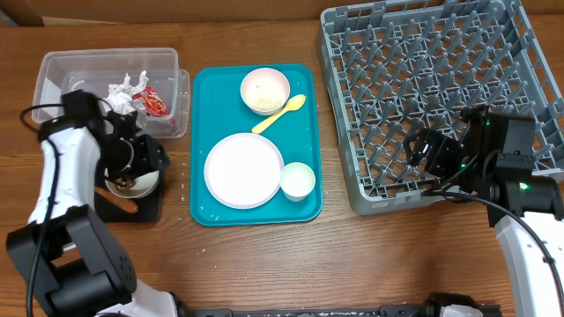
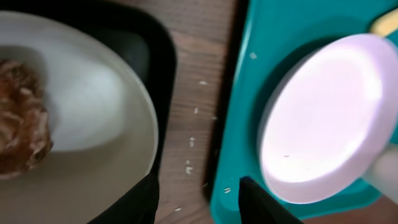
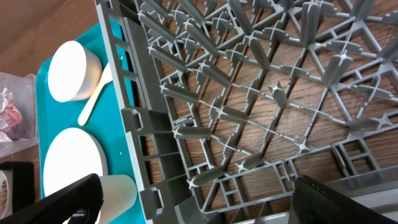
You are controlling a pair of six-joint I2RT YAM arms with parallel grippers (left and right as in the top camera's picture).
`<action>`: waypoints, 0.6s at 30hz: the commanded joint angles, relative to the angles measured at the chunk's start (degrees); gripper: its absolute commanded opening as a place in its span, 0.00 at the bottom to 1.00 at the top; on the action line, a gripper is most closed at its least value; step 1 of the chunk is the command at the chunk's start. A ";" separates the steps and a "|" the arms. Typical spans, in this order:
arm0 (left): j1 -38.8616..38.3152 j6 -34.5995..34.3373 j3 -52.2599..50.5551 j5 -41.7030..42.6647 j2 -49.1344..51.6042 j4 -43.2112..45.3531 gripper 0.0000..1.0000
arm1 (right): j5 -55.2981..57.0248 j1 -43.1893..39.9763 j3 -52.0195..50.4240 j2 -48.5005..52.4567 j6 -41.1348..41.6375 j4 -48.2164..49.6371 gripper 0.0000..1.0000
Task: Sort waste into correct bins and load items into the dishwasher
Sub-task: 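Carry the bowl over the black tray and tip scraps out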
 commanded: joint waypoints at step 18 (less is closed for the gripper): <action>-0.50 -7.89 -3.13 -22.80 -0.57 0.87 0.60 | -0.33 -0.17 1.16 0.00 0.00 0.13 1.00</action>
